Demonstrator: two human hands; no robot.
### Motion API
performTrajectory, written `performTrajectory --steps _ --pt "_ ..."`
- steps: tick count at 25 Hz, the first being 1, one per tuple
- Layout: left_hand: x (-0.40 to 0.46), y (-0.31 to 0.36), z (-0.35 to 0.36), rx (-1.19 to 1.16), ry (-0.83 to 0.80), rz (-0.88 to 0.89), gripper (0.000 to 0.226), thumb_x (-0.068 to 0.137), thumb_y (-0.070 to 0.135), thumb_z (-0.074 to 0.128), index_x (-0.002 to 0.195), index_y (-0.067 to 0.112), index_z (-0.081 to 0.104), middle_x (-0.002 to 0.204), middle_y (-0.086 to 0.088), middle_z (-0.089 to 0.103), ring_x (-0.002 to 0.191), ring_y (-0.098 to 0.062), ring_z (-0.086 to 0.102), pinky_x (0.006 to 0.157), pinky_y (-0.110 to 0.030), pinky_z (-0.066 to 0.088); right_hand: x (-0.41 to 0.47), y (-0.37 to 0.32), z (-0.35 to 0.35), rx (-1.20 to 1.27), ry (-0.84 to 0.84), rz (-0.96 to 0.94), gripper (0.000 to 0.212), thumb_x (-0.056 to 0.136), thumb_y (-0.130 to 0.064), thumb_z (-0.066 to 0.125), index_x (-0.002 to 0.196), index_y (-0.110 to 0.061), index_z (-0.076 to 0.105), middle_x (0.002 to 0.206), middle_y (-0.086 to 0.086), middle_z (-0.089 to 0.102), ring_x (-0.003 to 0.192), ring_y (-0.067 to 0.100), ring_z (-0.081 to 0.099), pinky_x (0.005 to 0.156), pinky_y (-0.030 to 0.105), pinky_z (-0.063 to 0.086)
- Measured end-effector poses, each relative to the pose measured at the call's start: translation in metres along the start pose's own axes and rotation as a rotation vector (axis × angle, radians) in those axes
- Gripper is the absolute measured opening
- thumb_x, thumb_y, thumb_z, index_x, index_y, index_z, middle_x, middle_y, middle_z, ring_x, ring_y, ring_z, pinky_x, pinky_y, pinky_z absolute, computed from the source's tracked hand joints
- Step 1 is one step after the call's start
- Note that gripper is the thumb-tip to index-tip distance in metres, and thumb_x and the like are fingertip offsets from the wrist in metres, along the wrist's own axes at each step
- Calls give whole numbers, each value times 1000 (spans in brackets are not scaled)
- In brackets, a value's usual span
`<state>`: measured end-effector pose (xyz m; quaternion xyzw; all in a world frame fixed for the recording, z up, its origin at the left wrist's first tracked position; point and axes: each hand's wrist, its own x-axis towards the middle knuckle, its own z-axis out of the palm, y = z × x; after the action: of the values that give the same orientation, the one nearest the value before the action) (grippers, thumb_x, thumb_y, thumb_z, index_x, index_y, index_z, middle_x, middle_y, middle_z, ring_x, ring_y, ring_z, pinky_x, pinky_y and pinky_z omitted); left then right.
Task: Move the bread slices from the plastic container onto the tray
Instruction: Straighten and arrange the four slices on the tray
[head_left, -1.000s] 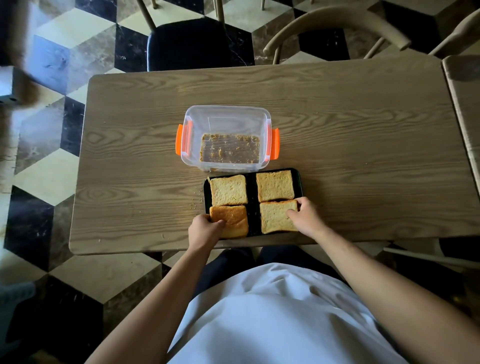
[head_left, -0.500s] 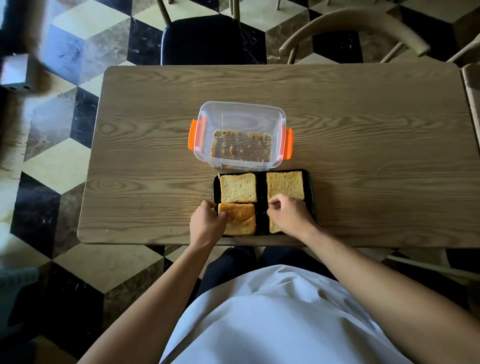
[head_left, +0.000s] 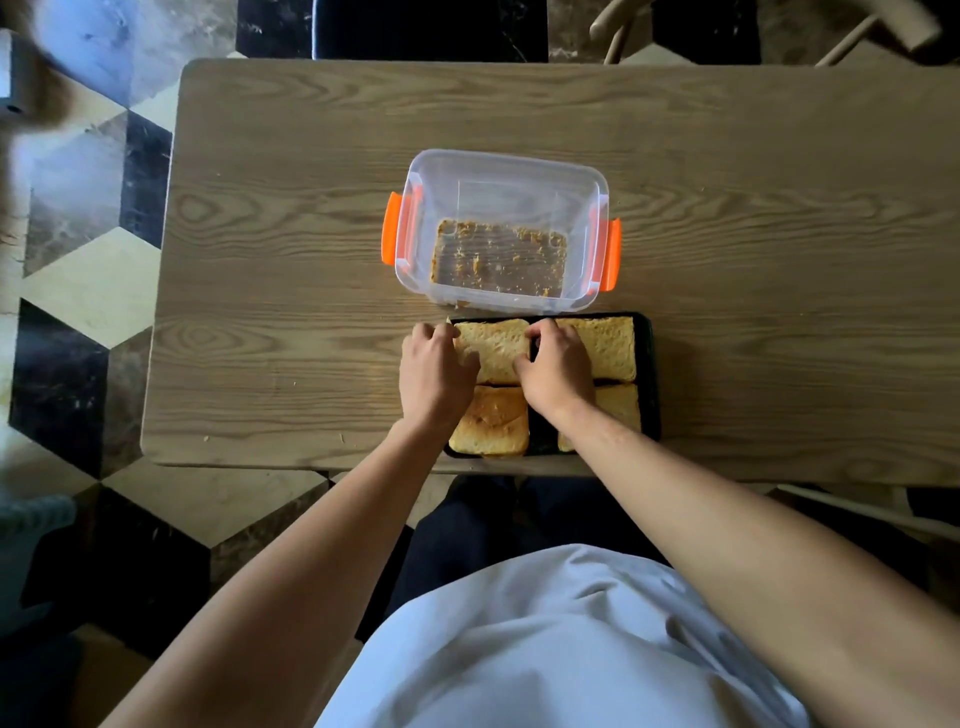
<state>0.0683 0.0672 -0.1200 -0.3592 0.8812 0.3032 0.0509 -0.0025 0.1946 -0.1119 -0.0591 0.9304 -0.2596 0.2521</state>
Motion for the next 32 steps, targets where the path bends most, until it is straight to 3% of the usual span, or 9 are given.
performTrajectory --steps 4,9,17,21,24,28,32 --pt "1 -5 3 104 17 73 39 79 21 66 116 9 62 108 -15 51 104 -34 46 90 -41 44 -1 -1 10 -25 24 -18 28 84 -15 72 109 -11 61 114 12 58 101 31 59 78 31 44" --pt "1 -13 3 -33 -3 0 40 81 18 67 119 9 61 113 -15 48 107 -32 46 94 -30 35 -1 -6 15 10 34 -18 29 81 -13 73 107 -11 61 112 11 58 100 30 58 77 29 43" --pt "3 -15 0 -159 -2 -47 38 82 12 68 119 10 63 115 -13 56 102 -28 57 85 -21 35 -6 -8 14 55 27 -67 27 83 -11 70 108 -8 63 111 11 60 100 28 59 85 35 48" --pt "-14 -21 -4 -227 38 -126 36 86 21 72 119 11 61 113 -9 61 97 -22 61 84 -23 40 -17 0 5 102 84 -36 23 84 -17 68 106 -11 63 109 8 60 89 27 63 81 37 51" --pt "-36 -32 -3 -276 18 -238 33 86 27 73 113 12 62 106 -7 65 93 -21 64 87 -35 51 -30 13 4 82 73 18 16 84 -23 69 96 -16 62 96 4 63 82 23 61 72 33 49" --pt "-58 -35 4 -330 -36 -287 36 84 32 77 110 12 63 99 -5 70 91 -20 66 86 -43 55 -44 22 14 -14 -23 59 15 84 -27 69 92 -17 62 94 4 67 88 23 61 68 28 42" --pt "-58 -33 8 -342 -27 -302 38 78 31 82 106 14 62 97 -2 70 91 -19 65 85 -42 55 -49 23 22 -21 -47 77 18 82 -25 72 95 -18 62 94 3 69 90 24 62 72 31 48"
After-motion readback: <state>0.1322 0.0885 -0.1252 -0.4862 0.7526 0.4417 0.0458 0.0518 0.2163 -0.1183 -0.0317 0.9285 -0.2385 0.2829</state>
